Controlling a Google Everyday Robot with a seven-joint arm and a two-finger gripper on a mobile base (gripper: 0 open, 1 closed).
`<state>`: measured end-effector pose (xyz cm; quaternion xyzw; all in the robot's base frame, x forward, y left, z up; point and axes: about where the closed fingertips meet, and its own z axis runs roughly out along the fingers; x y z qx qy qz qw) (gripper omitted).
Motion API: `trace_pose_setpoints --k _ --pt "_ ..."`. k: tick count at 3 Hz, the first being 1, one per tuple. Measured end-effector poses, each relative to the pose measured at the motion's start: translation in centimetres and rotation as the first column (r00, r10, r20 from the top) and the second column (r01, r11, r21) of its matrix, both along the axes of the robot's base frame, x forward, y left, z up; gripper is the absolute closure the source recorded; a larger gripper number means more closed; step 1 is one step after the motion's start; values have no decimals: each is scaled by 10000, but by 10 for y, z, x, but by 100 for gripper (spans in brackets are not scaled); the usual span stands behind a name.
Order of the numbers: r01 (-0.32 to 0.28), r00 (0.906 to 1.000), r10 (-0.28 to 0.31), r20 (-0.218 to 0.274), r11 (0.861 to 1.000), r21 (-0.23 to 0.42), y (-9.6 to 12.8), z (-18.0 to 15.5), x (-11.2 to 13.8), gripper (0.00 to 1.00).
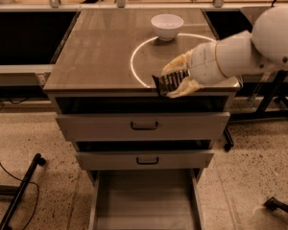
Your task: Pick rxbar chocolate from bottom drawer and place on counter
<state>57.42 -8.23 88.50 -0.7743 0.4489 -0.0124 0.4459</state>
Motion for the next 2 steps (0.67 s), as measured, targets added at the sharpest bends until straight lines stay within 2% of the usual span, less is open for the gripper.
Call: trace_pose_setpoints --k 1,2 --pt "499 9977 -512 -453 9983 -291 9 25 33 100" --pt "495 9977 -508 -453 9983 -293 9 24 32 100"
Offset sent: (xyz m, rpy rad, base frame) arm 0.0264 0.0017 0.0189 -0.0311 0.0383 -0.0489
